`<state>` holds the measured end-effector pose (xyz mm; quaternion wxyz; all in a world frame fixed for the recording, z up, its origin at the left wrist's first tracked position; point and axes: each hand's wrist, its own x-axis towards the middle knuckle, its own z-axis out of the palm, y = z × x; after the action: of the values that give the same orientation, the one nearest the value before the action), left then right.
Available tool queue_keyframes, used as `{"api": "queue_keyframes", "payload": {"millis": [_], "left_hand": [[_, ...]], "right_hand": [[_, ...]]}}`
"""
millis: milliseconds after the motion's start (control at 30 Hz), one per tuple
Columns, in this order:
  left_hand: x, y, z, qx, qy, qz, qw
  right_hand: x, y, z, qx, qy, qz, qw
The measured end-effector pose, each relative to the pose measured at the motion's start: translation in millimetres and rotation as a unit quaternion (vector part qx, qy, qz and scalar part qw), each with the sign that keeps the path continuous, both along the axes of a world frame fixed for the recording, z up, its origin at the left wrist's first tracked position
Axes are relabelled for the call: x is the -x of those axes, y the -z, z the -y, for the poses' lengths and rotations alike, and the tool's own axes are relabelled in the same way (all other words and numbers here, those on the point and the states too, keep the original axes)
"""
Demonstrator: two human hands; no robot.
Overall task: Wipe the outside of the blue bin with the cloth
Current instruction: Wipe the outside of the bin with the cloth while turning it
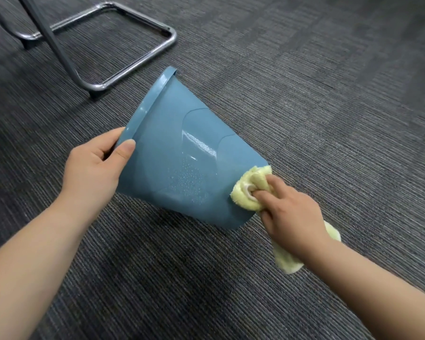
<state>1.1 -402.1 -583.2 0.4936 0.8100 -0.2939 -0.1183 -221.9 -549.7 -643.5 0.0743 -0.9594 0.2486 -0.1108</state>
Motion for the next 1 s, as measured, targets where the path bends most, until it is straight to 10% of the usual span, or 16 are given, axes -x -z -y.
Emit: {"api": "queue_keyframes", "payload": {"millis": [233, 1000], "left_hand": [[-0.3, -0.3, 5.6, -0.012, 0.001, 0.003, 1.0], [-5.2, 33.2, -27.5, -0.064, 0.024, 0.06, 0.996]], "right_hand": [[-3.9, -0.7, -18.9, 0.016, -0.124, -0.038, 0.991], [10.3, 10.5, 18.4, -0.109, 0.111, -0.123, 0.98]]}}
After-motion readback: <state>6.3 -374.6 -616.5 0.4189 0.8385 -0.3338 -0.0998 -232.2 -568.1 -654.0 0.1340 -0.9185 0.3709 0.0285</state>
